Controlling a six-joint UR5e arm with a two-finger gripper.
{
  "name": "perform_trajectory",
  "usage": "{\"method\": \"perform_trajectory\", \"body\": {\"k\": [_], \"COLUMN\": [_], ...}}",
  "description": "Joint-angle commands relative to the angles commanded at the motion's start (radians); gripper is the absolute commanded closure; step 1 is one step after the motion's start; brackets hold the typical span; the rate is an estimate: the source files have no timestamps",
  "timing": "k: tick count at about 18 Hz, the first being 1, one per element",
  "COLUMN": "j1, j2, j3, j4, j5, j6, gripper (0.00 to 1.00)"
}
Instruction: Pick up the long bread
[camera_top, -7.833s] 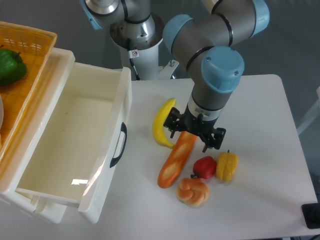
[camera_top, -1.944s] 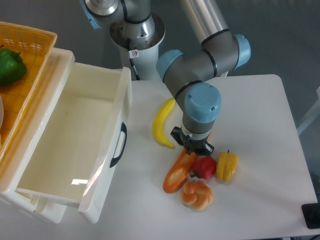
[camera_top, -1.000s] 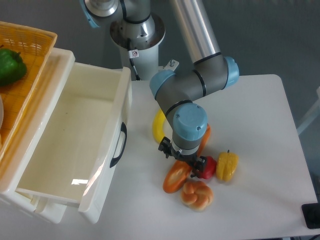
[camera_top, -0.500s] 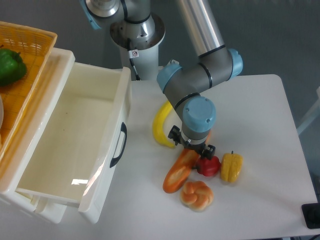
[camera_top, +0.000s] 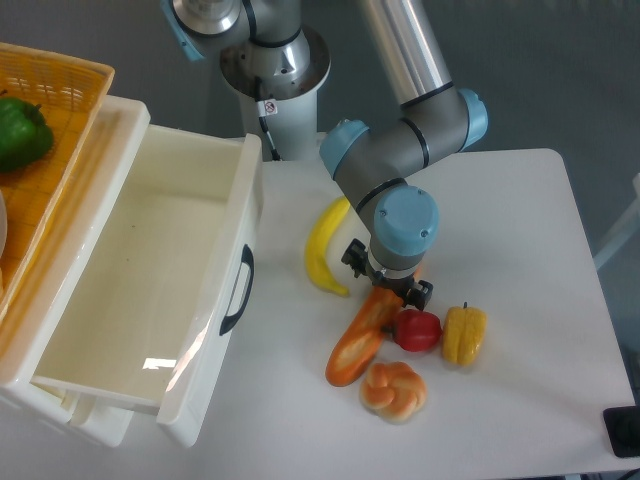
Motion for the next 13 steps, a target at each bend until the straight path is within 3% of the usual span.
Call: {"method": "perform_trajectory", "body": {"k": [13], "j1": [0.002], "j2": [-0.031], "j3": [0.014], "j4": [0.014], "j5": [0.037], "j6": [0.017], "gripper": [0.0]}}
